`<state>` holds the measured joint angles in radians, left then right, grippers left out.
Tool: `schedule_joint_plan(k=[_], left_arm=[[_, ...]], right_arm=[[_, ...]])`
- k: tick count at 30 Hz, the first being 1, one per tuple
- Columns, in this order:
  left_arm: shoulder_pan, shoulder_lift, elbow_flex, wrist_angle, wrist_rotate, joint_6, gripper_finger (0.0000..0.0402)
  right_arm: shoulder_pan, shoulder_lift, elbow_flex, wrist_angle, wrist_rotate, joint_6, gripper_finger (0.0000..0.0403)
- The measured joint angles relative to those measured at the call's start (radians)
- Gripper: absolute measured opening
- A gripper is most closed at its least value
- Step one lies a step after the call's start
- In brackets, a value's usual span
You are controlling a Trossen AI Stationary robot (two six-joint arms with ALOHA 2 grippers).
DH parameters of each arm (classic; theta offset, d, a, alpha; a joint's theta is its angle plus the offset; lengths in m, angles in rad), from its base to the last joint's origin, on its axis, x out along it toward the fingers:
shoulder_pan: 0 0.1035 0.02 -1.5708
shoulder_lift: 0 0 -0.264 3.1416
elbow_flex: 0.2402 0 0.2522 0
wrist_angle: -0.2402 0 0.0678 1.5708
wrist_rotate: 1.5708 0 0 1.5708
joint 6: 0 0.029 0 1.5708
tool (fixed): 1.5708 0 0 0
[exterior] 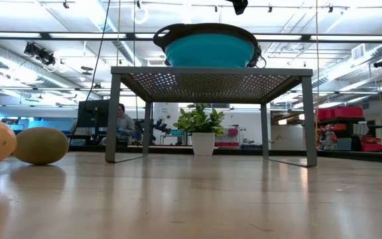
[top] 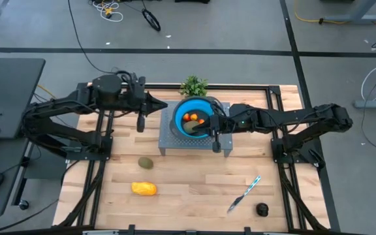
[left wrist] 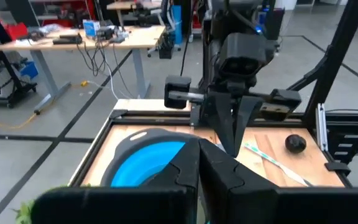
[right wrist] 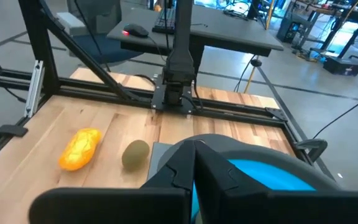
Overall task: Pick & Place Fruit
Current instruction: Put the green kiwi into the strainer bowl on the shelf
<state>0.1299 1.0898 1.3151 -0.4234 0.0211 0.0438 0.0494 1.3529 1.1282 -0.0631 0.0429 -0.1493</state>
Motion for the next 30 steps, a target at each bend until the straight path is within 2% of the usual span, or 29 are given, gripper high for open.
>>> schedule_joint_plan(k=[12, 19, 30], left_arm=[[0.000, -0.034, 0.000, -0.019, 0.002, 0.021, 0.0005], [-0.013, -0.026, -0.003, -0.085, 0.122, -0.022, 0.0005], [-0.096, -0.040, -0.063, -0.124, 0.099, -0.058, 0.0005]], right_arm=[[0.000, 0.000, 0.000, 0.000, 0.000, 0.017, 0.0013], [-0.002, 0.000, 0.000, 0.000, 0.000, 0.080, 0.0013], [0.002, -0.050, 0.000, -0.017, -0.003, 0.171, 0.0013]])
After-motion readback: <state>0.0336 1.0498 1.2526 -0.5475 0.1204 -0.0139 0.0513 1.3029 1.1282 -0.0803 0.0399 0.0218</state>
